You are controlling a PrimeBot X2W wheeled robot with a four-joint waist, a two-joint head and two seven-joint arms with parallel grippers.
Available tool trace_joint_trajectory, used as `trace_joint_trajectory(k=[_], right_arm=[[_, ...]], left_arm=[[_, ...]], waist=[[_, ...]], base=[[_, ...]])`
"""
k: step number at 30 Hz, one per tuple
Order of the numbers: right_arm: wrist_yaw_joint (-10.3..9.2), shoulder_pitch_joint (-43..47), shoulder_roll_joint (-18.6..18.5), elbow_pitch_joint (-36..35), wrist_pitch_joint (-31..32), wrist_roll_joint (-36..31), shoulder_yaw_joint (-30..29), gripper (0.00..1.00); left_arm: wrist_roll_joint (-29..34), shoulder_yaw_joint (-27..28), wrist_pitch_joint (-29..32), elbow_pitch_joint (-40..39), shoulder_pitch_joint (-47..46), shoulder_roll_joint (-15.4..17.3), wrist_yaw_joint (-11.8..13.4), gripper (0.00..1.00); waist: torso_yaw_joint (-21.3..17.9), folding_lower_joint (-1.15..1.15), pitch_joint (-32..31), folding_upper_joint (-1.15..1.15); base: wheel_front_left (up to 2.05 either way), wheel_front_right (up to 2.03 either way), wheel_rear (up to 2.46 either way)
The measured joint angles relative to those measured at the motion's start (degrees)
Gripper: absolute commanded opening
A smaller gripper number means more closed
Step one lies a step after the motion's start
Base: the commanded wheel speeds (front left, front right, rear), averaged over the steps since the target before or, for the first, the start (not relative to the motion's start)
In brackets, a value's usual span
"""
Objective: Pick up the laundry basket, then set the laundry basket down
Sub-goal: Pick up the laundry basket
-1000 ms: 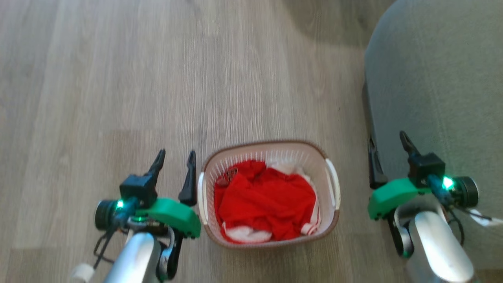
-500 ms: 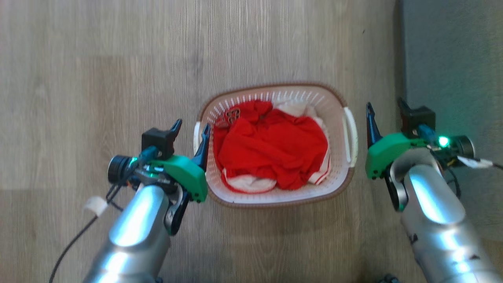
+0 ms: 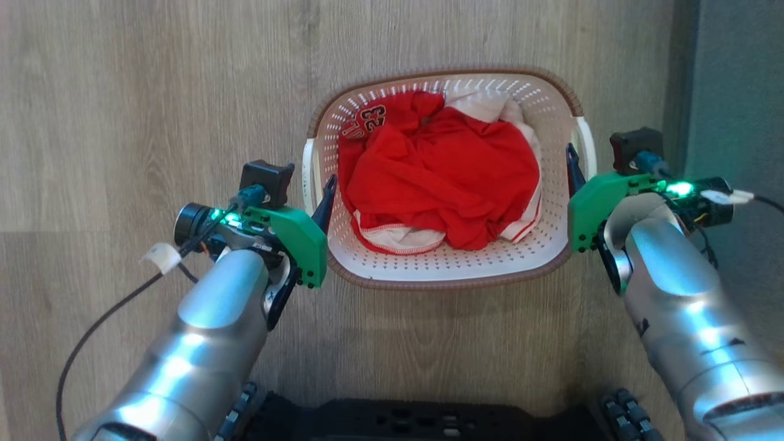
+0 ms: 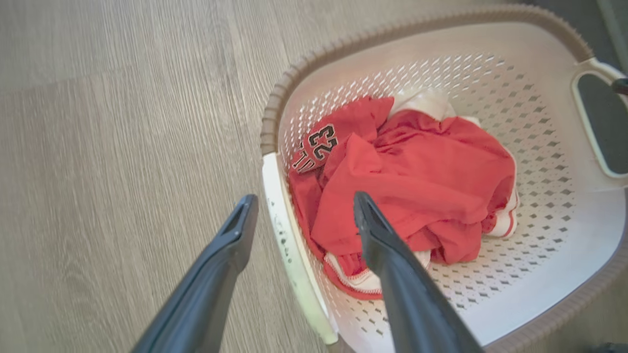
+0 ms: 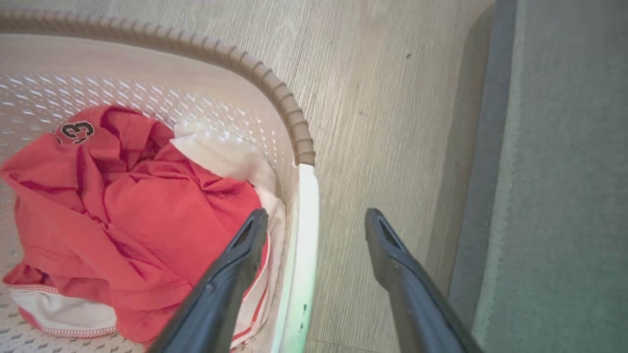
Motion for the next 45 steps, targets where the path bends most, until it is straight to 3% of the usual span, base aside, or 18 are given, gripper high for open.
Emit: trace_joint_trajectory(k=[8, 16, 30, 45], right_arm=[[0.0, -4.9, -0.1, 4.7, 2.8, 5.2, 4.3, 1.0], [0.0, -8.4, -0.1, 7.1, 5.5, 8.9, 8.5, 1.0], [0.0, -10.5, -0.4, 8.2, 7.8, 15.0, 14.0, 1.0], [0.0, -10.6, -1.7, 8.4, 8.0, 21.0, 18.2, 1.0]], left_arm=[[-5.5, -7.2, 0.0, 6.2, -5.2, -0.1, -1.3, 1.0], [-11.5, -13.6, 4.4, 7.7, -7.9, -0.1, -2.6, 1.0], [-18.5, -20.5, 8.3, 8.6, -11.5, -0.1, -2.8, 1.0], [-25.2, -25.8, 7.3, 8.3, -13.5, -0.1, -2.5, 1.0]], waist=[[-0.1, 0.0, 3.4, 0.0], [-0.4, 0.0, 6.1, 0.0], [0.4, -0.01, 8.8, 0.0], [0.9, 0.0, 9.4, 0.01]], base=[[0.0, 0.0, 0.0], [0.0, 0.0, 0.0], [0.0, 0.0, 0.0], [0.0, 0.0, 0.0]])
